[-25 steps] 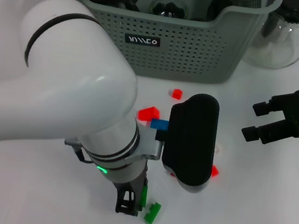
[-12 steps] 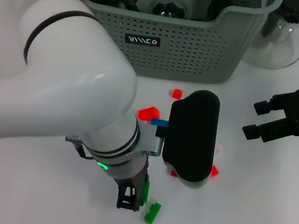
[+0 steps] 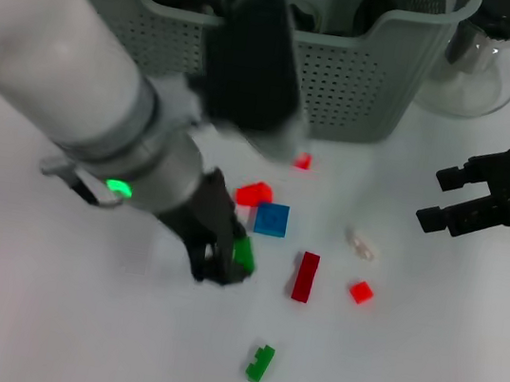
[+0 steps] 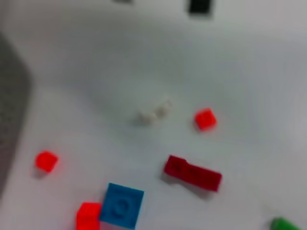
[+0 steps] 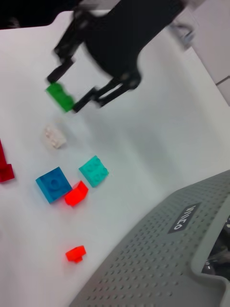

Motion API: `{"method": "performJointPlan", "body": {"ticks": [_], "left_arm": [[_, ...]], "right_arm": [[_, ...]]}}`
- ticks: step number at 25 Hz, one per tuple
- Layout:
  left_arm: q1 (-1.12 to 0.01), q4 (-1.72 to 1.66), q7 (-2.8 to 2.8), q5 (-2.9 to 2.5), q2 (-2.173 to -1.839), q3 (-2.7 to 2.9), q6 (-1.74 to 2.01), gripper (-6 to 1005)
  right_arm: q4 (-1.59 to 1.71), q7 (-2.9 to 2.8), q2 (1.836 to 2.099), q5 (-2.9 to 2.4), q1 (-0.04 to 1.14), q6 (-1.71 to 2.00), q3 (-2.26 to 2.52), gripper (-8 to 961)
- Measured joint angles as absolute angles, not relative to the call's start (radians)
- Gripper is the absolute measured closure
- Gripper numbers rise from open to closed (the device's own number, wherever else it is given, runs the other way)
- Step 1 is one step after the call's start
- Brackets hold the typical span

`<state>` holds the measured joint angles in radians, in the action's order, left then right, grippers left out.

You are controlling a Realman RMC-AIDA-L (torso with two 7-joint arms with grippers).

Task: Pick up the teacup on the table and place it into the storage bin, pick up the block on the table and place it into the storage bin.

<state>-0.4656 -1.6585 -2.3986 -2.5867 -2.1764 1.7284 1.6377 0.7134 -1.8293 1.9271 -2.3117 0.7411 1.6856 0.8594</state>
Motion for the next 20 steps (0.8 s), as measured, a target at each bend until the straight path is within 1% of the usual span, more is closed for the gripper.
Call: {"method": "performJointPlan", "body": {"ticks": [3,7,8,9,13,18,20], "left_arm": [[-0.454,-1.756,-2.406,-2.457,-2.175,1.558,1.728,587],[-0.485,-1.822,-2.413,-2.275,-2.17,1.359,1.806,586],[-0.507,-1.839,-2.411,-2.204,-2.168,1.274,1.825,586],[-0.558,-1.851,-2.389,-2.103,-2.163,1.123,1.834,586],[-0.65,-1.793,-2.328,-2.125,-2.149,0.988,1.729,585],[-0.783,-1.517,-2.309,-2.294,-2.086,0.977,1.485,584],[-0.845,-1.355,-2.306,-2.337,-2.053,0.973,1.397,584]], "right_arm": [[0.713,-1.838,1.927,-2.312,0.743,1.689,0.858,38],[0.713,-1.854,1.927,-2.312,0.745,1.693,0.855,38],[0.713,-1.856,1.927,-2.312,0.745,1.693,0.855,38],[0.713,-1.857,1.929,-2.312,0.745,1.693,0.855,39],[0.712,-1.87,1.934,-2.312,0.747,1.693,0.859,39],[0.712,-1.886,1.934,-2.312,0.752,1.695,0.862,39],[0.712,-1.89,1.934,-2.312,0.756,1.695,0.862,39]]}}
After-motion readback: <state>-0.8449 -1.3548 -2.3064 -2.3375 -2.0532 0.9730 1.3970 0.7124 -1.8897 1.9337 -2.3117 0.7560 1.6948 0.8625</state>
